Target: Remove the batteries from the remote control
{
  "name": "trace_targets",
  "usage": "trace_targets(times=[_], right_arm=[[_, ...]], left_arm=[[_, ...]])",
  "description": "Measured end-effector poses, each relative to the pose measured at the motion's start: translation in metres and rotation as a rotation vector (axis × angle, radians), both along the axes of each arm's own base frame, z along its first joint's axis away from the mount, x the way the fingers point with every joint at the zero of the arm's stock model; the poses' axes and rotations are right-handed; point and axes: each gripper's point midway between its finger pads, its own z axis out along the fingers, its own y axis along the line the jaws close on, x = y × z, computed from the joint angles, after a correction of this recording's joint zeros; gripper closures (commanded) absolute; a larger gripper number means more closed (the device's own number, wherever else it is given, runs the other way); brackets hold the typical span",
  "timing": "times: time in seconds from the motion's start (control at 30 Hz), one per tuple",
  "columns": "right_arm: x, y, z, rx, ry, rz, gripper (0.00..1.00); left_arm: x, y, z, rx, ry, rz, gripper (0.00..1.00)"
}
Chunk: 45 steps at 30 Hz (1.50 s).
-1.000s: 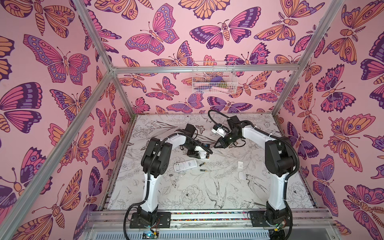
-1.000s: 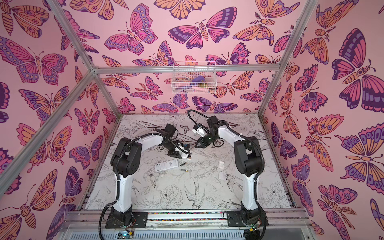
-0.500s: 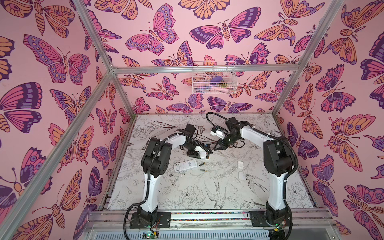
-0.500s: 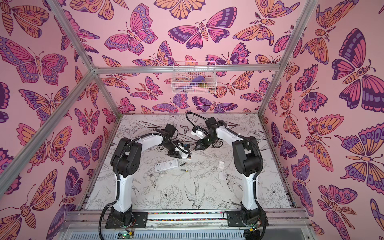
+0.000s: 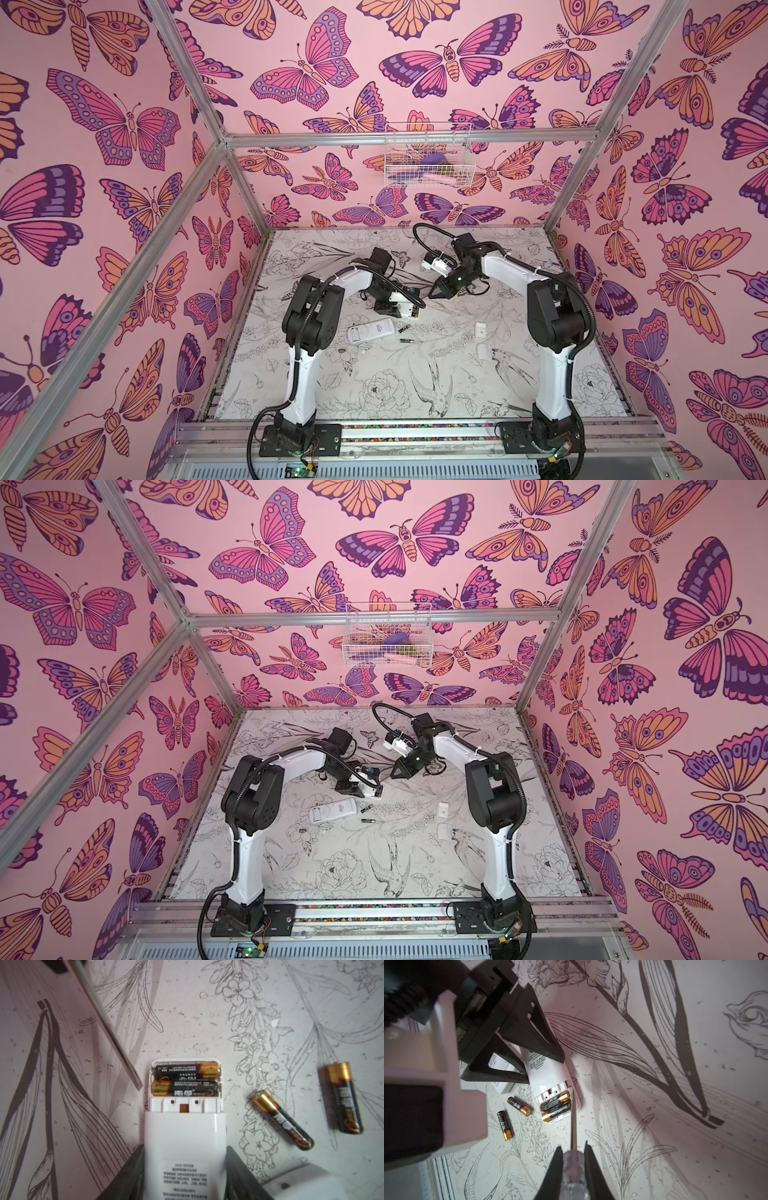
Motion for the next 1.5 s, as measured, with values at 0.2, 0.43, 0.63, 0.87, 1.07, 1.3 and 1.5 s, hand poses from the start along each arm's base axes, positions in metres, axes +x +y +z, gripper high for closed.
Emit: trace_targets(times=[0.2, 0.43, 0.63, 0.87, 1.07, 1.3, 1.5], right_arm=[[-0.0001, -0.0012, -0.0005, -0.004, 0.002, -0.002, 1.0], [-0.0076, 0.0017, 0.0017, 0.021, 0.035, 0.012, 1.0], [-0.0075, 0.0032, 0.0021, 0.028, 0.034, 0.024, 1.0], [-0.0064, 0.0034, 0.0022, 0.025, 0.029, 0.023, 1.0], [-0.0052, 0.0031, 0.0019, 0.022, 0.022, 0.022, 1.0], [-0.0072, 0.0031, 0.0016, 0.021, 0.028, 0.028, 1.0], [-0.0075, 0.0037, -0.0002, 0.022, 0.037, 0.038, 1.0]], left_arm=[[0.0, 0.0, 0.0, 0.0, 0.0, 0.0, 0.59], [0.0, 0.0, 0.0, 0.0, 0.0, 0.0, 0.59], [0.0, 0.0, 0.0, 0.0, 0.0, 0.0, 0.59], [0.0, 0.0, 0.0, 0.0, 0.0, 0.0, 0.59], [0.0, 0.0, 0.0, 0.0, 0.0, 0.0, 0.59], [0.0, 0.0, 0.0, 0.0, 0.0, 0.0, 0.59], [0.0, 0.0, 0.0, 0.0, 0.0, 0.0, 0.59]])
